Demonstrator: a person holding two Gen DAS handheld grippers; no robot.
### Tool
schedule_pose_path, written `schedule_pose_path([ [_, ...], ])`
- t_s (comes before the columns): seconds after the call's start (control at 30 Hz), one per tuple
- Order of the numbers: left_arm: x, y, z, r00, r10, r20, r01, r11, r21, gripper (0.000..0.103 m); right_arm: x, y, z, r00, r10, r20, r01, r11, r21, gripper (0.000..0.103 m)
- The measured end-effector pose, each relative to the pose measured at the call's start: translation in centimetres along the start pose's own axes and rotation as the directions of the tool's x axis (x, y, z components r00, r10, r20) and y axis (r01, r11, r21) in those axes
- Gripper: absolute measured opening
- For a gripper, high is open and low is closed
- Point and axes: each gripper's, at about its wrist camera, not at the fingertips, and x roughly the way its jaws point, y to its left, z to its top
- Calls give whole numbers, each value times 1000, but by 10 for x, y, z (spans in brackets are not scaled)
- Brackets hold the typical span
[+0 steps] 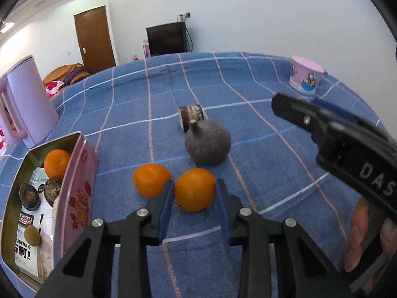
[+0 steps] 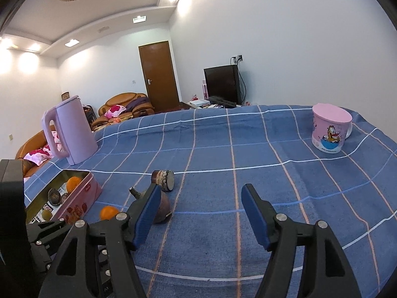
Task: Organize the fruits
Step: 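Grasp an orange with left tool while right tool grasps dark purple fig-like fruit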
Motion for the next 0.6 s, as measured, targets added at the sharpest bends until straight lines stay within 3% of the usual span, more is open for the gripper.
schedule_pose_path([
  [0.1,-15,10,3,997,24,73,-22,999,-33,34,3,4,0,1000,7,-7,-7,1000,-20,69],
  [0.23,-35,31,13,978,109,179,-95,992,-87,34,15,19,2,998,47,-51,-52,994,-95,69],
  [0.4,-24,48,22,969,176,171,-152,978,-145,34,42,39,3,985,88,-146,-110,982,-150,69],
  [0.6,-7,57,17,972,192,137,-167,971,-171,34,63,54,4,975,89,-206,-126,976,-176,69],
])
